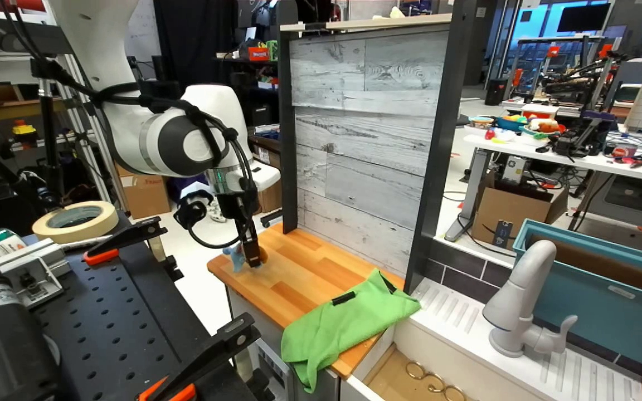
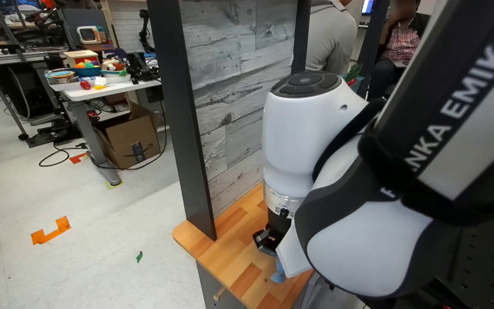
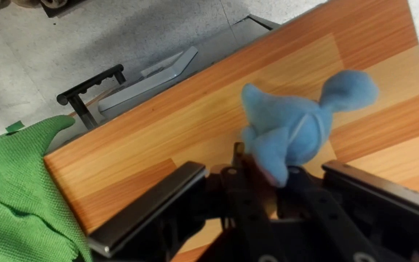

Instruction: Move the plush toy

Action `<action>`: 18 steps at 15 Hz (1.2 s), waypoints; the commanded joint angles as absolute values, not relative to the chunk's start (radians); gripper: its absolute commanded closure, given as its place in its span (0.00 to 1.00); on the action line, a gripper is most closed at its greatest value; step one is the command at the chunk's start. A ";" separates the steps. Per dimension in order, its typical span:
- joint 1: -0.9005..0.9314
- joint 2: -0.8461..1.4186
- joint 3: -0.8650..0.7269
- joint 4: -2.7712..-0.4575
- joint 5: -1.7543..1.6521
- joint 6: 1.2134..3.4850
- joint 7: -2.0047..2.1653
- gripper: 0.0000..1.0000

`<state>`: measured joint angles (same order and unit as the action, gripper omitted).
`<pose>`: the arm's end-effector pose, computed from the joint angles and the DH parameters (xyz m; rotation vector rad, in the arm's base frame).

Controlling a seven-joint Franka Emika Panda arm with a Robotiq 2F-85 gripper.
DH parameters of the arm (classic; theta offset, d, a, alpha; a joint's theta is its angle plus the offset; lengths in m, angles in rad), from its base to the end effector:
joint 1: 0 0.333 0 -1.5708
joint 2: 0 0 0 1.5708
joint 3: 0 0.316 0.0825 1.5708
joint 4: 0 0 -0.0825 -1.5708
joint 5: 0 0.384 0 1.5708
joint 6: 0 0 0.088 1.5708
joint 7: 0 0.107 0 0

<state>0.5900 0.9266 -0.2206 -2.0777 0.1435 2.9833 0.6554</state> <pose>0.5031 0.1680 -0.0079 2.9665 -0.5119 0.1264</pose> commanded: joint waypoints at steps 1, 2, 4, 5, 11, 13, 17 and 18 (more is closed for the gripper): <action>0.605 0.977 -0.245 -2.030 0.146 2.996 0.659 0.97; 0.611 0.989 -0.253 -2.019 0.146 2.994 0.664 0.94; 0.610 1.002 -0.258 -2.006 0.151 2.991 0.669 0.62; 0.610 1.005 -0.261 -2.001 0.152 2.987 0.670 0.55; 0.609 0.978 -0.274 -2.014 0.151 2.968 0.666 0.12; 0.617 0.927 -0.286 -2.061 0.145 2.977 0.657 0.01; 0.549 0.778 -0.235 -2.167 0.142 3.018 0.596 0.00; 0.581 0.889 -0.264 -2.069 0.147 2.986 0.641 0.00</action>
